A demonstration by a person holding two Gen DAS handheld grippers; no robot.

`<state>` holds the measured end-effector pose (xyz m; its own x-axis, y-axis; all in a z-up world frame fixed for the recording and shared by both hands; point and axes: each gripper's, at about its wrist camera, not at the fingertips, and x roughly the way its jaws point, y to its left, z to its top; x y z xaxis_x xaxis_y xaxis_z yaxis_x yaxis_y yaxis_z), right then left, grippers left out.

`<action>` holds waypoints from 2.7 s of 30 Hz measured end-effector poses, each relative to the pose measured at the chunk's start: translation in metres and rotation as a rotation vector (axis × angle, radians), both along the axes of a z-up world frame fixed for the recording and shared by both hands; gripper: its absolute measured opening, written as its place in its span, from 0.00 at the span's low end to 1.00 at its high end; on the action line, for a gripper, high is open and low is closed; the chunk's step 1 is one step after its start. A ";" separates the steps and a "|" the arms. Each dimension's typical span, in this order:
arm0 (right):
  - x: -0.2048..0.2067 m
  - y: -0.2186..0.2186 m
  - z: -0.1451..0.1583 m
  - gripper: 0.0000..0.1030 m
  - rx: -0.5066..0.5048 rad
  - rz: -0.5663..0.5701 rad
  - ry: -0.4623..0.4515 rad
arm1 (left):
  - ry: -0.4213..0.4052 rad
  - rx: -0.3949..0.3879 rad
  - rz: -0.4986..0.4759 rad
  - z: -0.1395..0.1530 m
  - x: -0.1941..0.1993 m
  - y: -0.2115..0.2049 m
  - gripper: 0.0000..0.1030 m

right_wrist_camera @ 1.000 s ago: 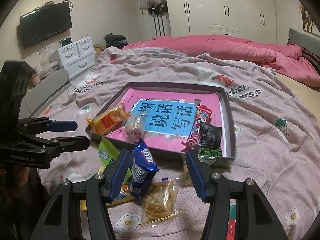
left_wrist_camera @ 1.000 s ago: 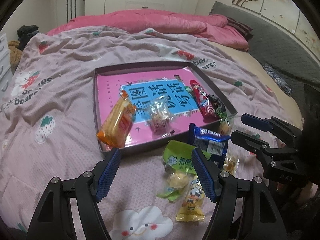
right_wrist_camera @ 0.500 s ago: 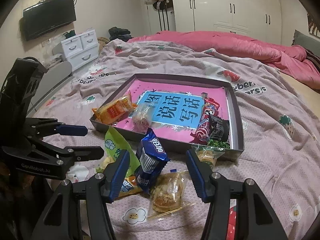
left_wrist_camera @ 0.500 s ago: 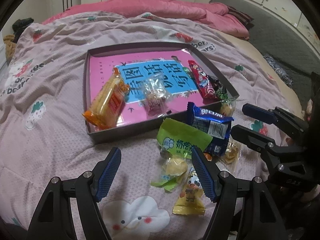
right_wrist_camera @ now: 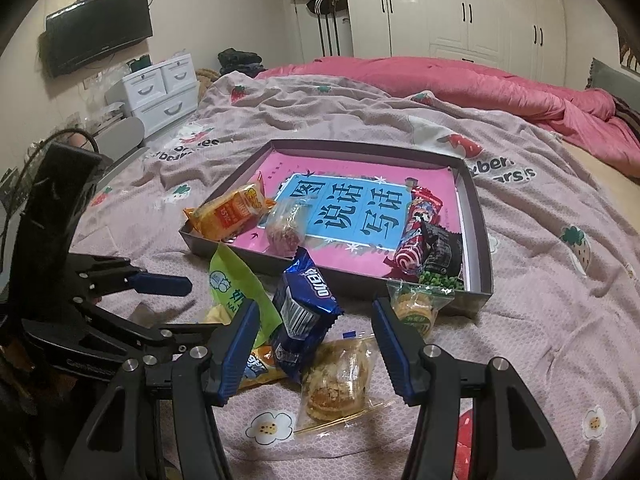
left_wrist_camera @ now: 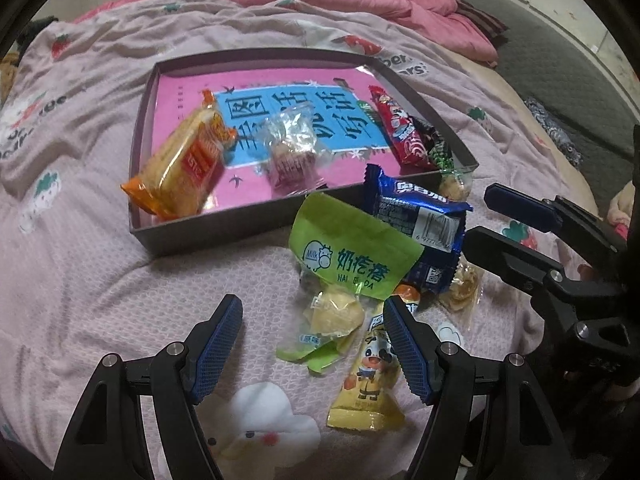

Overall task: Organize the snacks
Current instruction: 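Grasp the blue Oreo bag with the right tool while the left tool grasps the green milk-candy bag, then lift the Oreo bag over the tray with the right tool while the left tool carries the green bag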

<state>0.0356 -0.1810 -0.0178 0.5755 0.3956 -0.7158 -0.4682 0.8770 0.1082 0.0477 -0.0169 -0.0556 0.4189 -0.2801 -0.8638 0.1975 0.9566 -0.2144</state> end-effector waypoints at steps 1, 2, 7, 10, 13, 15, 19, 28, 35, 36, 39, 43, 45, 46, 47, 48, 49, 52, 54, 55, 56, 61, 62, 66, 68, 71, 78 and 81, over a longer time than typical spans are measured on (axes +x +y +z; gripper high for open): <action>0.001 0.000 -0.001 0.56 0.005 0.001 0.004 | 0.004 -0.004 0.002 -0.001 0.001 0.000 0.72; 0.001 -0.001 -0.002 0.56 0.012 0.004 0.010 | 0.006 -0.007 0.004 -0.002 0.001 0.000 0.72; 0.007 0.002 -0.009 0.53 0.006 0.013 0.032 | 0.021 -0.015 0.012 -0.008 0.006 0.000 0.72; 0.010 0.004 -0.014 0.48 0.006 0.018 0.048 | 0.021 -0.008 0.007 -0.010 0.008 -0.003 0.70; 0.014 0.007 -0.020 0.39 0.000 0.024 0.065 | 0.018 0.003 0.000 -0.011 0.009 -0.007 0.61; 0.015 0.009 -0.024 0.36 -0.003 0.032 0.073 | 0.021 0.005 -0.010 -0.013 0.011 -0.009 0.55; 0.018 0.015 -0.029 0.36 0.002 0.053 0.089 | 0.021 0.009 -0.029 -0.014 0.011 -0.012 0.48; 0.027 0.027 -0.037 0.29 0.018 0.097 0.101 | 0.031 -0.005 -0.031 -0.015 0.015 -0.010 0.43; 0.028 0.018 -0.036 0.25 0.077 0.100 0.138 | 0.029 -0.013 -0.058 -0.017 0.017 -0.014 0.35; 0.029 0.017 -0.036 0.25 0.083 0.099 0.142 | 0.027 -0.010 -0.060 -0.017 0.017 -0.015 0.34; 0.031 0.013 -0.037 0.25 0.119 0.094 0.163 | 0.034 -0.021 -0.057 -0.017 0.018 -0.013 0.34; 0.036 0.010 -0.039 0.25 0.164 0.084 0.193 | 0.049 -0.031 -0.040 -0.015 0.016 -0.005 0.34; 0.039 0.006 -0.042 0.25 0.196 0.071 0.217 | 0.062 -0.041 -0.030 -0.016 0.015 -0.001 0.34; 0.041 0.004 -0.043 0.25 0.208 0.062 0.227 | 0.069 -0.042 -0.023 -0.017 0.016 0.001 0.34; 0.042 0.002 -0.044 0.25 0.207 0.048 0.228 | 0.071 -0.039 -0.014 -0.016 0.016 0.003 0.34; 0.043 0.001 -0.044 0.25 0.208 0.047 0.231 | 0.073 -0.032 -0.003 -0.016 0.016 0.006 0.34; 0.043 0.001 -0.044 0.25 0.210 0.047 0.229 | 0.074 -0.035 0.001 -0.015 0.015 0.008 0.34; 0.039 0.009 -0.043 0.25 0.164 0.065 0.200 | 0.072 -0.047 0.009 -0.015 0.017 0.012 0.34; 0.038 0.015 -0.043 0.24 0.136 0.080 0.186 | 0.065 -0.046 0.004 -0.014 0.017 0.010 0.34; 0.038 0.016 -0.042 0.24 0.133 0.084 0.183 | 0.060 -0.043 0.000 -0.013 0.017 0.009 0.34; 0.037 0.015 -0.042 0.24 0.132 0.086 0.182 | 0.053 -0.044 -0.002 -0.011 0.016 0.008 0.34; 0.033 0.011 -0.036 0.23 0.128 0.087 0.163 | 0.023 -0.072 0.004 -0.002 0.013 0.013 0.34; 0.032 0.009 -0.034 0.23 0.132 0.085 0.159 | 0.018 -0.079 0.010 0.000 0.013 0.015 0.34; 0.029 0.005 -0.026 0.23 0.149 0.085 0.133 | 0.000 -0.098 0.026 0.006 0.013 0.020 0.34; 0.027 0.003 -0.020 0.23 0.158 0.084 0.116 | -0.011 -0.105 0.028 0.010 0.011 0.022 0.34; 0.026 -0.001 -0.014 0.23 0.170 0.075 0.093 | -0.034 -0.111 0.032 0.017 0.009 0.022 0.34; 0.028 -0.013 0.001 0.23 0.202 0.038 0.041 | -0.102 -0.126 0.059 0.034 0.008 0.030 0.34; 0.030 -0.017 0.004 0.23 0.213 0.029 0.030 | -0.132 -0.118 0.073 0.041 0.008 0.034 0.34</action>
<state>0.0652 -0.1983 -0.0136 0.5413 0.5555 -0.6312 -0.4863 0.8192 0.3039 0.0555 0.0170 -0.0146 0.5493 -0.3412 -0.7628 0.1623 0.9390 -0.3032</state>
